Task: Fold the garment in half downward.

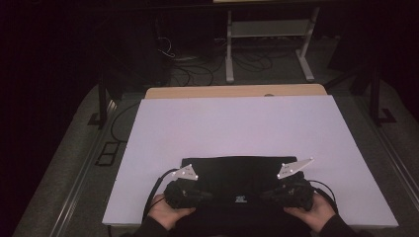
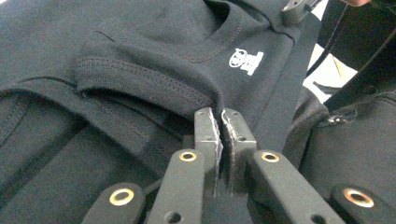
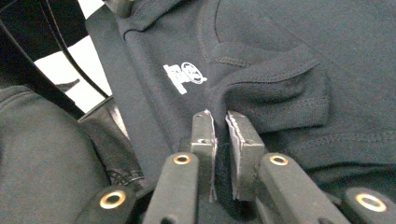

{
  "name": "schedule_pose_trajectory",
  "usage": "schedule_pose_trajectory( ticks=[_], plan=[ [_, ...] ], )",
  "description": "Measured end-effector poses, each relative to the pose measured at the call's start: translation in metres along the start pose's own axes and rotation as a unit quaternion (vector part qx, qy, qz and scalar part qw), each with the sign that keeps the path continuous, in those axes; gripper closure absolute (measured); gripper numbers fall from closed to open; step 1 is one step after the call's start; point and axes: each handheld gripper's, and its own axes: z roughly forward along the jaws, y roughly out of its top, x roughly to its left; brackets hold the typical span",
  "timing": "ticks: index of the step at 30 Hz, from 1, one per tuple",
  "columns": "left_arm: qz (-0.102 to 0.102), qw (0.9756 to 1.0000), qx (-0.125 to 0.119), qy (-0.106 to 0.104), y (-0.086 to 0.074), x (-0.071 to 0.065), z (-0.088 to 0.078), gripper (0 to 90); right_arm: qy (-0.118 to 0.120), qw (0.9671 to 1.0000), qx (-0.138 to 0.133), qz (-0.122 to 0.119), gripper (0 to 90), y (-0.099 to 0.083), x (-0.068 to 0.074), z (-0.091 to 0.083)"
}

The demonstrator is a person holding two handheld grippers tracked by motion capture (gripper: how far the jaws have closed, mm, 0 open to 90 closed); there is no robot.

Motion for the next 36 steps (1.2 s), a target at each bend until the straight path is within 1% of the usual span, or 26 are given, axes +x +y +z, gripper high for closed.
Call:
schedule_pose_trajectory(
  ticks=[1, 3, 4, 9, 12, 15, 17, 19, 21, 23, 26, 27, 28, 30, 32, 34, 36],
  plan=[
    [0.001, 1.0000, -0.004, 0.002, 0.000, -0.001, 0.000, 82.3, 0.000, 1.0000, -0.001, 0.003, 77.2, -0.001, 0.000, -0.001],
    [0.009, 0.9999, -0.005, 0.008, -0.001, -0.002, -0.002, 76.1, -0.004, 1.0000, -0.004, 0.008, 73.7, -0.002, 0.001, -0.002],
    [0.009, 0.9998, -0.008, 0.014, -0.002, -0.002, -0.003, 72.5, -0.006, 0.9999, -0.006, 0.009, 72.1, -0.002, 0.001, -0.003],
    [-0.003, 0.9991, -0.033, 0.025, -0.001, 0.000, -0.012, 57.5, -0.020, 0.9994, -0.022, 0.016, 62.4, -0.002, 0.002, -0.011],
    [0.003, 0.9983, -0.048, 0.033, -0.001, 0.002, -0.018, 47.8, -0.024, 0.9991, -0.032, 0.014, 53.8, 0.000, 0.000, -0.016],
    [0.014, 0.9967, -0.064, 0.048, 0.001, 0.004, -0.023, 41.1, -0.028, 0.9987, -0.043, 0.007, 42.7, 0.002, -0.003, -0.021],
    [0.014, 0.9965, -0.067, 0.048, 0.003, 0.006, -0.024, 36.6, -0.030, 0.9983, -0.049, 0.003, 37.2, 0.005, -0.005, -0.025],
    [0.014, 0.9964, -0.070, 0.045, 0.006, 0.008, -0.026, 34.4, -0.029, 0.9980, -0.056, 0.003, 34.1, 0.007, -0.007, -0.028],
    [0.019, 0.9961, -0.072, 0.048, 0.009, 0.010, -0.028, 30.8, -0.030, 0.9977, -0.060, 0.001, 30.3, 0.010, -0.008, -0.031],
    [0.015, 0.9958, -0.076, 0.049, 0.011, 0.012, -0.031, 27.4, -0.033, 0.9974, -0.063, -0.003, 26.8, 0.013, -0.009, -0.035],
    [0.013, 0.9956, -0.084, 0.040, 0.013, 0.016, -0.038, 27.2, -0.040, 0.9964, -0.074, -0.004, 16.9, 0.016, -0.010, -0.039],
    [0.014, 0.9953, -0.085, 0.044, 0.015, 0.018, -0.040, 25.0, -0.043, 0.9962, -0.075, -0.002, 14.1, 0.016, -0.011, -0.041],
    [0.017, 0.9951, -0.084, 0.049, 0.017, 0.020, -0.042, 20.2, -0.047, 0.9960, -0.076, 0.000, 12.8, 0.017, -0.013, -0.042],
    [0.021, 0.9951, -0.081, 0.051, 0.020, 0.024, -0.047, 12.8, -0.052, 0.9956, -0.078, 0.004, 11.2, 0.018, -0.017, -0.045],
    [0.024, 0.9945, -0.085, 0.056, 0.023, 0.029, -0.051, 9.6, -0.056, 0.9954, -0.077, 0.008, 4.2, 0.018, -0.021, -0.047],
    [0.020, 0.9933, -0.093, 0.065, 0.026, 0.033, -0.055, 5.7, -0.061, 0.9949, -0.079, 0.005, 0.3, 0.019, -0.024, -0.051],
    [0.013, 0.9932, -0.096, 0.065, 0.030, 0.037, -0.058, 1.2, -0.063, 0.9947, -0.082, 0.002, 0.0, 0.021, -0.027, -0.056]
  ],
)
